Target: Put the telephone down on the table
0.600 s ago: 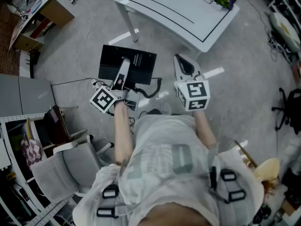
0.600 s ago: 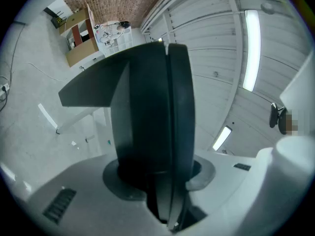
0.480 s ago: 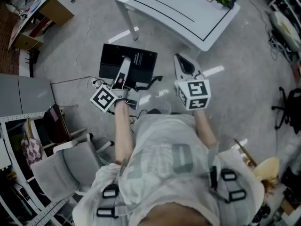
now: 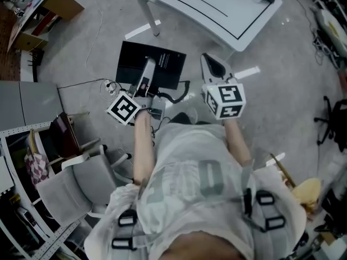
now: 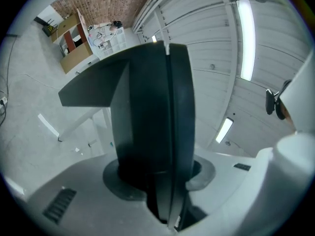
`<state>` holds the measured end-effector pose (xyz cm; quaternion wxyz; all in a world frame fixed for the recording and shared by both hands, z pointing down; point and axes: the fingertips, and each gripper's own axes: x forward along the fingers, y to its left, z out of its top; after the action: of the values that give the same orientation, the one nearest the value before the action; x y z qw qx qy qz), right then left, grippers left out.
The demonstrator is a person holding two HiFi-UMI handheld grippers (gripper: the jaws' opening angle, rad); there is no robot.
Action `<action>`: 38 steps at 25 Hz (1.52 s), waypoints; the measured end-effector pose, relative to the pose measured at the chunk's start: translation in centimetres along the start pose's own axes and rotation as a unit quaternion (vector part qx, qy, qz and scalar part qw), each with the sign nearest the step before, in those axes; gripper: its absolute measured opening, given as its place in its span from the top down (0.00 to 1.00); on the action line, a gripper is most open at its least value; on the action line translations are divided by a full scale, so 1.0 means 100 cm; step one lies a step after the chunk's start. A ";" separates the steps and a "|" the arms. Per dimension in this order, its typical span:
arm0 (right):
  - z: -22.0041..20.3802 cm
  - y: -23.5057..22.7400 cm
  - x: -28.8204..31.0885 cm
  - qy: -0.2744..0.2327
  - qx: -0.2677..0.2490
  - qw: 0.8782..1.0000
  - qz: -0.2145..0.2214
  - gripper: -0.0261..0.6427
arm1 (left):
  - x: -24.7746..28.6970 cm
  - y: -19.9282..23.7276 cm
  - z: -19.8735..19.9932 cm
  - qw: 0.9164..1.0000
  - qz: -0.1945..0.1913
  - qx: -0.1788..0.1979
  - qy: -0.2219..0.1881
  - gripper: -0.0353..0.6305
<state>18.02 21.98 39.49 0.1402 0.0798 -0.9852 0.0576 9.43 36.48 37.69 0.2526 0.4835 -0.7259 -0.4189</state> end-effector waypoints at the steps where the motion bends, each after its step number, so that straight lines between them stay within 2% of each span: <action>1: -0.001 -0.001 0.000 0.000 0.003 1.000 -0.002 0.95 | 0.001 0.001 0.000 1.000 -0.002 0.016 0.000 0.71; 3: -0.003 -0.005 0.000 0.002 0.007 1.000 -0.006 0.95 | 0.004 0.001 -0.001 0.999 -0.002 0.034 0.000 0.71; 9: -0.005 -0.012 -0.001 0.007 0.015 1.000 -0.021 0.95 | 0.007 -0.003 -0.001 0.999 -0.008 0.033 -0.005 0.71; 15: -0.010 -0.033 0.001 0.018 0.013 0.999 -0.028 0.95 | 0.035 -0.004 -0.013 0.992 0.000 0.125 0.010 0.71; 17: -0.008 -0.039 0.005 0.017 0.016 0.999 -0.033 0.95 | 0.045 -0.006 -0.013 0.990 -0.005 0.140 0.017 0.71; 24: 0.011 -0.065 0.037 0.000 0.010 0.999 -0.046 0.95 | 0.104 -0.005 0.006 0.989 -0.039 0.144 0.017 0.71; 29: 0.025 -0.082 0.073 0.002 0.009 0.998 -0.057 0.95 | 0.152 0.005 0.027 0.986 -0.042 0.162 0.026 0.71; 36: 0.046 -0.112 0.129 0.011 0.020 0.997 -0.076 0.95 | 0.217 0.022 0.057 0.985 -0.043 0.158 0.045 0.71; 38: 0.054 -0.121 0.143 0.012 0.024 0.996 -0.085 0.95 | 0.234 0.027 0.066 0.983 -0.049 0.169 0.053 0.71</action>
<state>5.12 7.31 39.49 0.1540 0.1654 -0.9716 0.0698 -6.41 18.02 35.67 0.1851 0.5757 -0.7472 -0.2757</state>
